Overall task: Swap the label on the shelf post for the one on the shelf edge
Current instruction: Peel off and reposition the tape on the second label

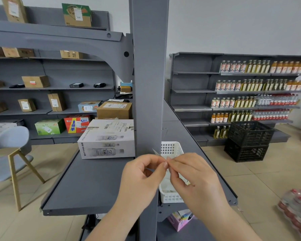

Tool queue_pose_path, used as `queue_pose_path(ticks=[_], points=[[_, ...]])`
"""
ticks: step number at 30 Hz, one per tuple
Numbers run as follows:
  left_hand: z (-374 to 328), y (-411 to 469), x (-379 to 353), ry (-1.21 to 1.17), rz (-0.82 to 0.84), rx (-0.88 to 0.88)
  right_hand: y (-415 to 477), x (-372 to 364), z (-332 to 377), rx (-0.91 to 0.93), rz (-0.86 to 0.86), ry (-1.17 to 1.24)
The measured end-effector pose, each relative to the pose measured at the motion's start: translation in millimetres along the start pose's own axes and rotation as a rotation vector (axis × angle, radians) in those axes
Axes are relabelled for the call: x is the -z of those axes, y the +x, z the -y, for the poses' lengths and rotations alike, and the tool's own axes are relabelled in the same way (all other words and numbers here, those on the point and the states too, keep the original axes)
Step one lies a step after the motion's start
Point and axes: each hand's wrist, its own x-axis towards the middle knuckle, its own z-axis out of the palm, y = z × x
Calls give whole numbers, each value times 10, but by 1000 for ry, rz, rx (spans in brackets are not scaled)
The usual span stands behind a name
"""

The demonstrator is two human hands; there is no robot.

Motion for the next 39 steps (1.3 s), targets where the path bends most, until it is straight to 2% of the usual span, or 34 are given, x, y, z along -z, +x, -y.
queue_pose_path(ticks=[13, 18, 22, 31, 39], points=[[-4, 10, -11, 22, -8, 20, 23, -19, 11, -30, -1, 54], [19, 21, -14, -2, -7, 6, 87, 59, 41, -283, 28, 336], [14, 27, -16, -14, 3, -20, 178, 114, 44, -428, 113, 422], [111, 31, 16, 222, 14, -161, 278, 153, 39, -613, 269, 478], [194, 56, 109, 329, 79, -242, 288, 99, 23, -666, 353, 441]])
